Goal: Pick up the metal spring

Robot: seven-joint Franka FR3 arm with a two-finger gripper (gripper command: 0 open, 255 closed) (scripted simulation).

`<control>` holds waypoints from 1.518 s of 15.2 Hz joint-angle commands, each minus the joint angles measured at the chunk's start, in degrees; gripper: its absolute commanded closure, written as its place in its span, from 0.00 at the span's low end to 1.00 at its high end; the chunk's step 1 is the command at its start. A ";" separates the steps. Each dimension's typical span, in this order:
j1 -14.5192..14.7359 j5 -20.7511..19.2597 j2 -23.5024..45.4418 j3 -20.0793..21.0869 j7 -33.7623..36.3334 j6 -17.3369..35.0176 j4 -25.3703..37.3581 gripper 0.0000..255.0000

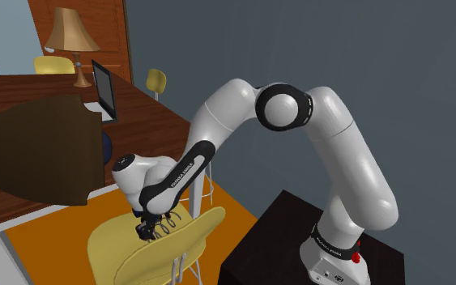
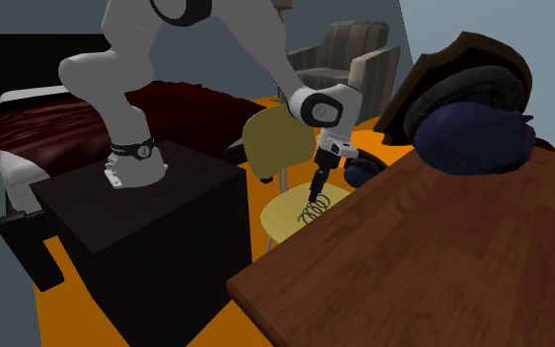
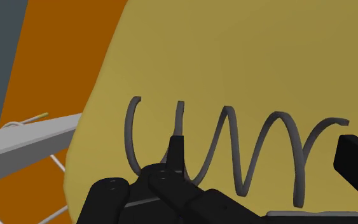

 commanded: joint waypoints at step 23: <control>-0.24 0.14 -0.80 0.26 -0.18 -0.50 -0.33 1.00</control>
